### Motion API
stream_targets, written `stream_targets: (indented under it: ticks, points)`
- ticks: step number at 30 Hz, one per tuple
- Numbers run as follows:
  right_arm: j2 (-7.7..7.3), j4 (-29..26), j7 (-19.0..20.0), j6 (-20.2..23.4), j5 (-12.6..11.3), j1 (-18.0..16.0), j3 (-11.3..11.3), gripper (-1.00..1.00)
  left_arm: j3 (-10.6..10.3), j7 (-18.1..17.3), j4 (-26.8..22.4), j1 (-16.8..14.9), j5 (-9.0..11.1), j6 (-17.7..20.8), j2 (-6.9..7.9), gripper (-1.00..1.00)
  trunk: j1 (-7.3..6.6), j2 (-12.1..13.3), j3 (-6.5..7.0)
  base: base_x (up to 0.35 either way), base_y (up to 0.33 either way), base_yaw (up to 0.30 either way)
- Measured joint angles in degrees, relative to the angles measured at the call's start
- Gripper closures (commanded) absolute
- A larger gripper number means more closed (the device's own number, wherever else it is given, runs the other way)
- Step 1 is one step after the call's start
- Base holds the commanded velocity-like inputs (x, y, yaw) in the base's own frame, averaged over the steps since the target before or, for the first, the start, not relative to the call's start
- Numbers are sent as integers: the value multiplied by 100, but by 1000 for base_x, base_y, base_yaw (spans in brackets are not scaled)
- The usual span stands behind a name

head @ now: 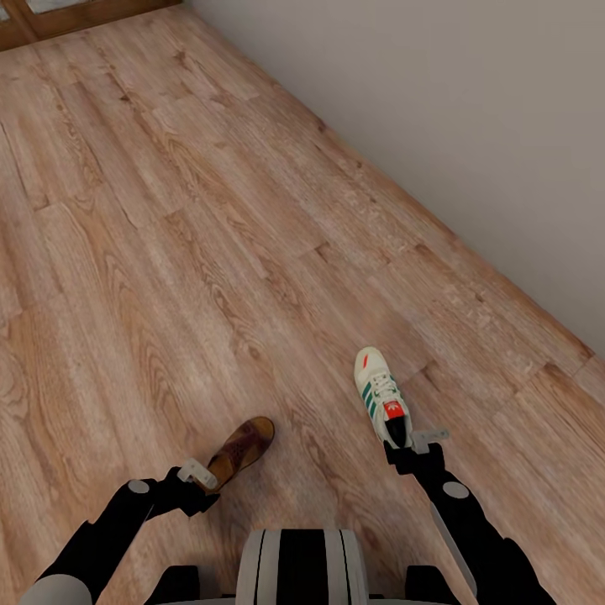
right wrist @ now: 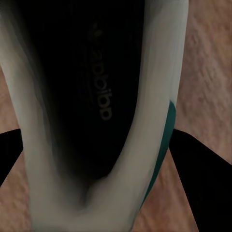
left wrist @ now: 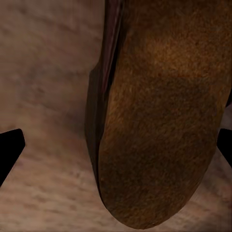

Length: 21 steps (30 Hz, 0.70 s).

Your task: Pick up the two gym shoes and the two sandals from the corridor floor and place them onto the hallstand (shoe rack) in the corridor, making sure they are on the rack and not on the floor. Arrange them so the two gym shoes are next to each other and the two sandals are next to each other.

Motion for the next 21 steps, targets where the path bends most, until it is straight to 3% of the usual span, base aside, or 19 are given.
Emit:
stream_targets:
  ticks: [2, 3, 21]
  points:
    - [0, 9, -1, 3, 1, -20, 1, 100, 0, 0, -1, 0, 0, 0, 2, -100, 0, 0, 0, 20, 0, 0]
    - [0, 22, 2, 1, 0, -36, 0, 100, 0, 0, -1, 0, 0, 0, 0, 100, 0, 0, 0, 6, 0, 0]
    - [1, 3, 2, 6, 22, -37, -5, 100, 5, -4, 12, 2, 45, 12, 37, 100, 1, 0, 0, 0, 0, 0]
